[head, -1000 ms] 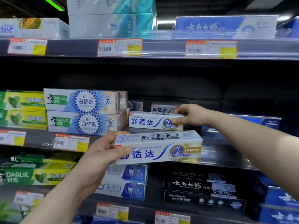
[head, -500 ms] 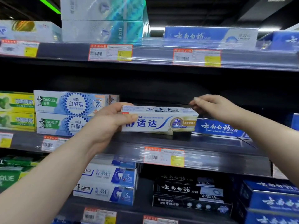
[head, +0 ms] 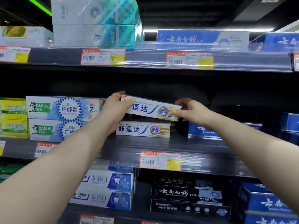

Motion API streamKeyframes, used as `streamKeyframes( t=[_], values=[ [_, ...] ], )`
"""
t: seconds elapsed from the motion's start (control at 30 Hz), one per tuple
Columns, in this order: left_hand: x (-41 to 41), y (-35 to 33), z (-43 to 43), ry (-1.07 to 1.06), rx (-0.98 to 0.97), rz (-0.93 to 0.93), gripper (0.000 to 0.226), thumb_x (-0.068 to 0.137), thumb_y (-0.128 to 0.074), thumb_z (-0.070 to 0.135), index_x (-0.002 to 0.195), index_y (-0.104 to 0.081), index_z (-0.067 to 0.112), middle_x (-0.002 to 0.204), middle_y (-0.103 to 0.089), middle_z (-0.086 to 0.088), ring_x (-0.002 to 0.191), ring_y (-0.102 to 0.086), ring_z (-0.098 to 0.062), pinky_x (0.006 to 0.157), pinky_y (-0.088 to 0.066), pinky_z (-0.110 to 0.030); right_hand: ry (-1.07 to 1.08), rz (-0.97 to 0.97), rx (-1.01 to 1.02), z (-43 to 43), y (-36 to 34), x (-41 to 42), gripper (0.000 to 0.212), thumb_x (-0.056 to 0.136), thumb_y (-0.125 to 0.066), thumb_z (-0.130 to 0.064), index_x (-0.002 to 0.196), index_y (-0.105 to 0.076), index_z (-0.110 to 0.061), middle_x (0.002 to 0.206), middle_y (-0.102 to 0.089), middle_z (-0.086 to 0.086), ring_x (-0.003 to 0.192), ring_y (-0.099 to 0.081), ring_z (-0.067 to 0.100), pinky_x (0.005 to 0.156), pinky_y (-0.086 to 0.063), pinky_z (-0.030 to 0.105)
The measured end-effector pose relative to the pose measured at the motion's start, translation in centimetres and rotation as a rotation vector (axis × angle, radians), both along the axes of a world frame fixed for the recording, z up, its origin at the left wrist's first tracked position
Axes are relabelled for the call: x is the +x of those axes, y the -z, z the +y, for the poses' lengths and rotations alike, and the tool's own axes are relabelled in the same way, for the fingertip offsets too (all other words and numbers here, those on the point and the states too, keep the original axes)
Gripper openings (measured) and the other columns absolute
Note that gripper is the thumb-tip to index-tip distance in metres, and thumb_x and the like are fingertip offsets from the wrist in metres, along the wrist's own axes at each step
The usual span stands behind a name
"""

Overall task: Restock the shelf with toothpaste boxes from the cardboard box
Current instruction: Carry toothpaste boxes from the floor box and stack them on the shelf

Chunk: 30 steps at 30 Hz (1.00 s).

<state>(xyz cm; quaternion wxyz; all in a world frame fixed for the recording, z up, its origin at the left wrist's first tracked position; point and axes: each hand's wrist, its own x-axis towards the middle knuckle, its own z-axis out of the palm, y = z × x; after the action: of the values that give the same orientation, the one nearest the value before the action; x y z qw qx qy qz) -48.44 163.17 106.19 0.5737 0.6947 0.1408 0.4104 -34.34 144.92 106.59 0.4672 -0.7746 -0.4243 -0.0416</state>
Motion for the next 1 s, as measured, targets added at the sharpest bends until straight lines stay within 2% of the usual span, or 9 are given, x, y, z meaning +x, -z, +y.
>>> streamKeyframes(
  t=[0.07, 0.17, 0.27, 0.37, 0.47, 0.6, 0.67, 0.8, 1.0],
  values=[
    [0.4, 0.4, 0.0, -0.107, 0.042, 0.057, 0.042, 0.088, -0.056, 0.025, 0.127, -0.048, 0.013, 0.109, -0.067, -0.009, 0.098, -0.064, -0.026, 0.088, -0.054, -0.045, 0.029, -0.025, 0.023, 0.7, 0.1, 0.3, 0.045, 0.084, -0.065, -0.02, 0.124, -0.048, -0.009, 0.096, -0.054, 0.002, 0.072, -0.05, 0.008, 0.052, -0.042, 0.005],
    [0.9, 0.9, -0.3, -0.231, 0.132, 0.111, 0.048, 0.09, -0.052, 0.026, 0.135, -0.042, 0.014, 0.128, -0.054, -0.011, 0.105, -0.058, -0.026, 0.082, -0.054, -0.038, 0.058, -0.073, -0.017, 1.6, 0.7, 0.8, 0.049, 0.083, -0.066, -0.022, 0.126, -0.047, -0.01, 0.104, -0.053, 0.003, 0.072, -0.048, 0.007, 0.057, -0.039, 0.008],
    [1.4, 1.5, -0.6, -0.278, 0.208, 0.16, 0.057, 0.089, -0.052, 0.017, 0.142, -0.032, 0.013, 0.143, -0.039, -0.013, 0.12, -0.05, -0.031, 0.1, -0.045, -0.041, 0.01, 0.006, 0.012, 2.2, 1.4, 0.6, 0.052, 0.081, -0.068, -0.021, 0.127, -0.046, -0.009, 0.089, -0.052, -0.005, 0.077, -0.052, 0.012, 0.063, -0.043, 0.02],
    [1.4, 1.9, -0.7, -0.25, 0.156, 0.127, 0.057, 0.088, -0.052, 0.007, 0.141, -0.032, 0.012, 0.132, -0.051, -0.01, 0.109, -0.057, -0.027, 0.083, -0.052, -0.035, -0.036, 0.161, 0.036, 2.0, 1.4, 0.2, 0.057, 0.079, -0.07, -0.021, 0.128, -0.043, -0.015, 0.092, -0.058, -0.003, 0.086, -0.058, 0.018, 0.064, -0.048, 0.026],
    [1.0, 2.1, -0.7, -0.199, 0.084, 0.097, 0.059, 0.089, -0.051, 0.004, 0.142, -0.03, 0.015, 0.111, -0.052, 0.0, 0.093, -0.058, -0.02, 0.057, -0.047, -0.023, -0.128, 0.235, -0.091, 1.9, 1.7, -0.1, 0.028, 0.08, -0.069, -0.015, 0.105, -0.056, -0.015, 0.101, -0.065, 0.006, 0.08, -0.062, 0.017, 0.066, -0.051, 0.024],
    [0.6, 2.3, -0.1, -0.198, 0.098, 0.126, 0.061, 0.087, -0.052, 0.004, 0.142, -0.03, 0.017, 0.116, -0.055, -0.007, 0.1, -0.059, -0.025, 0.075, -0.052, -0.032, -0.118, 0.197, -0.085, 2.5, 2.2, 0.5, 0.017, 0.078, -0.07, -0.009, 0.086, -0.06, -0.021, 0.106, -0.068, 0.012, 0.09, -0.066, 0.025, 0.082, -0.052, 0.036],
    [0.6, 2.4, 0.1, -0.18, 0.09, 0.135, 0.061, 0.087, -0.05, 0.002, 0.142, -0.03, 0.017, 0.115, -0.054, -0.006, 0.099, -0.059, -0.024, 0.077, -0.052, -0.034, -0.115, 0.188, -0.081, 2.6, 2.2, 0.6, 0.017, 0.077, -0.071, -0.009, 0.085, -0.061, -0.021, 0.104, -0.069, 0.011, 0.083, -0.067, 0.022, 0.077, -0.055, 0.031],
    [0.6, 2.5, 0.3, -0.135, 0.079, 0.154, 0.065, 0.086, -0.049, -0.002, 0.143, -0.027, 0.019, 0.124, -0.055, -0.009, 0.104, -0.06, -0.027, 0.081, -0.054, -0.037, -0.11, 0.201, -0.082, 2.4, 2.2, 0.8, 0.019, 0.075, -0.073, -0.009, 0.089, -0.064, -0.018, 0.105, -0.07, 0.015, 0.089, -0.067, 0.025, 0.09, -0.053, 0.042],
    [0.7, 2.5, 0.4, -0.081, 0.059, 0.17, 0.07, 0.086, -0.048, -0.004, 0.145, -0.021, 0.022, 0.122, -0.054, -0.006, 0.104, -0.059, -0.023, 0.071, -0.052, -0.031, -0.11, 0.255, -0.082, 2.2, 2.1, 0.5, 0.028, 0.079, -0.069, -0.008, 0.106, -0.062, -0.008, 0.097, -0.067, 0.01, 0.073, -0.063, 0.014, 0.076, -0.054, 0.025]
  ],
)
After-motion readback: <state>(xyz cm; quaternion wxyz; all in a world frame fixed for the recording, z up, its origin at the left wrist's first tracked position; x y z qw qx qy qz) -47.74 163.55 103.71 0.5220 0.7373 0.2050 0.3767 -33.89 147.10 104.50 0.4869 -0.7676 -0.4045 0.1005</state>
